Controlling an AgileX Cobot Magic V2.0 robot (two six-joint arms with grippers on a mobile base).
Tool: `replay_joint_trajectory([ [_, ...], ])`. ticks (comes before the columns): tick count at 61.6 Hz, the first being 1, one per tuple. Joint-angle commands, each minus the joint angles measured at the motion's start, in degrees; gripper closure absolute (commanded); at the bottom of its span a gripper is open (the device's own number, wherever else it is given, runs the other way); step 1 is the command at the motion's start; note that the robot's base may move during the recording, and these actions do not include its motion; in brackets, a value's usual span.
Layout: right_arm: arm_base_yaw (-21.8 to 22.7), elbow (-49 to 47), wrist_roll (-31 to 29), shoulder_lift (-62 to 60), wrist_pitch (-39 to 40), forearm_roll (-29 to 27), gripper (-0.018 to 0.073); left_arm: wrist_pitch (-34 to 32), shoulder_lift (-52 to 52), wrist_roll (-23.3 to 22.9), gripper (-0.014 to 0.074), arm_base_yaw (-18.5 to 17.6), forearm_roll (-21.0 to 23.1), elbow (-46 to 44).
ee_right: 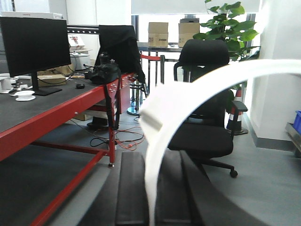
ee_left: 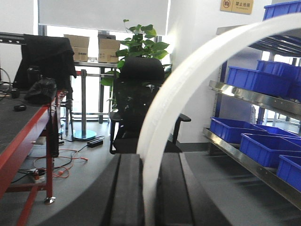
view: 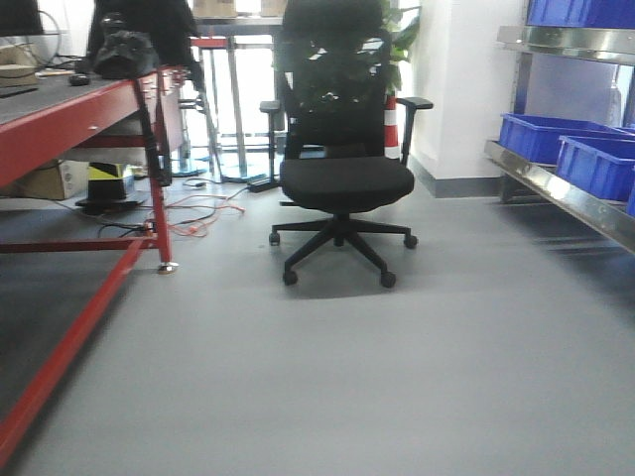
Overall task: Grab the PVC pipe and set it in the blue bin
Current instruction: 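Drive the base toward the steel shelf of blue bins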
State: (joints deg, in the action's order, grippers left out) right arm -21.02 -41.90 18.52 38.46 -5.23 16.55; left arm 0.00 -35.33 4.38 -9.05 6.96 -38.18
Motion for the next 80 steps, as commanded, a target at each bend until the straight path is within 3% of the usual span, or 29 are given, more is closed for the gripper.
replay_joint_trajectory([
  [1,-0.1,-0.3,-0.3,-0.4,1.5,0.6,0.0727,-1.5,0.3,-0.1,0.0707,-0.3,0.5,0.0],
  [80,-0.1,-0.3,-0.3,-0.4,1.5,0.6,0.0727,-1.5,0.3,-0.1,0.0707,-0.3,0.5,0.0],
])
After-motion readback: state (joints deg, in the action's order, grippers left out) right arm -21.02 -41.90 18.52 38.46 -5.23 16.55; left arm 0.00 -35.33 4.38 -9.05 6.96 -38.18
